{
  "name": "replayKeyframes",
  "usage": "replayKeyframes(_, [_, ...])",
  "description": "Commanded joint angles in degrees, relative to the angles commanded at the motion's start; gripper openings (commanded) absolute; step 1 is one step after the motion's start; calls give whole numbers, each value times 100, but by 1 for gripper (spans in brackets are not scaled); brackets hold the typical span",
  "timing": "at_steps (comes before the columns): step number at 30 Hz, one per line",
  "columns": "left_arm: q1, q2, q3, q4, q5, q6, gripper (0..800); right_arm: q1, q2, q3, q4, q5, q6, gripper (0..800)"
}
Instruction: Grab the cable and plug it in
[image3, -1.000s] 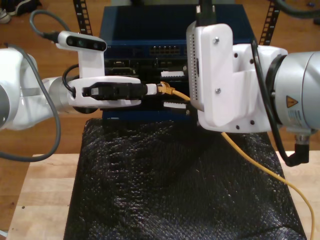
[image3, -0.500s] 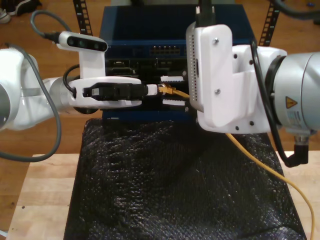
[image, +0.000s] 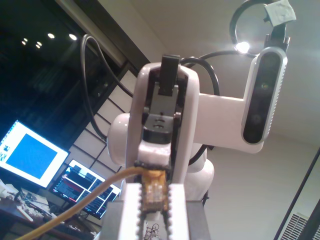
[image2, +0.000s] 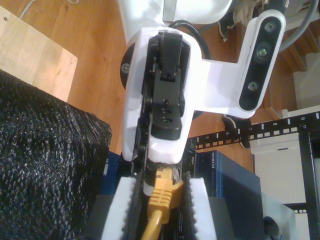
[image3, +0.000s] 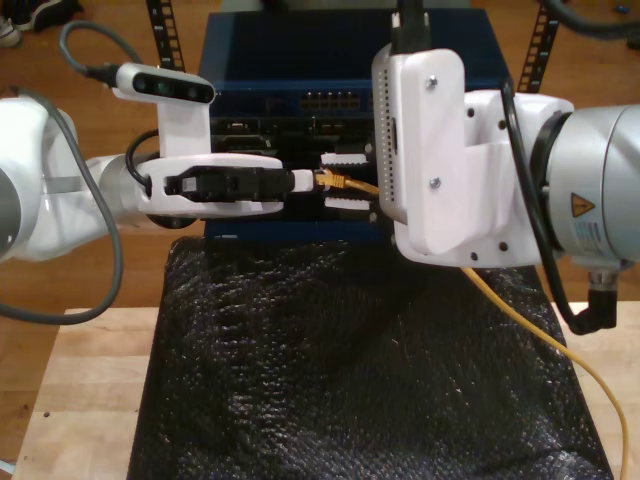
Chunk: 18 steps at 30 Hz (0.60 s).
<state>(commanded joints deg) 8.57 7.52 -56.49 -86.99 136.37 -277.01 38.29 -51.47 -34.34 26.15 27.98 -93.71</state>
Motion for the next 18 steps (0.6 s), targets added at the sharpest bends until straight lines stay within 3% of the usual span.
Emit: replayKeyframes(18, [0, 9, 0, 0, 0, 0, 15, 9, -53, -9, 9, 0, 18, 186])
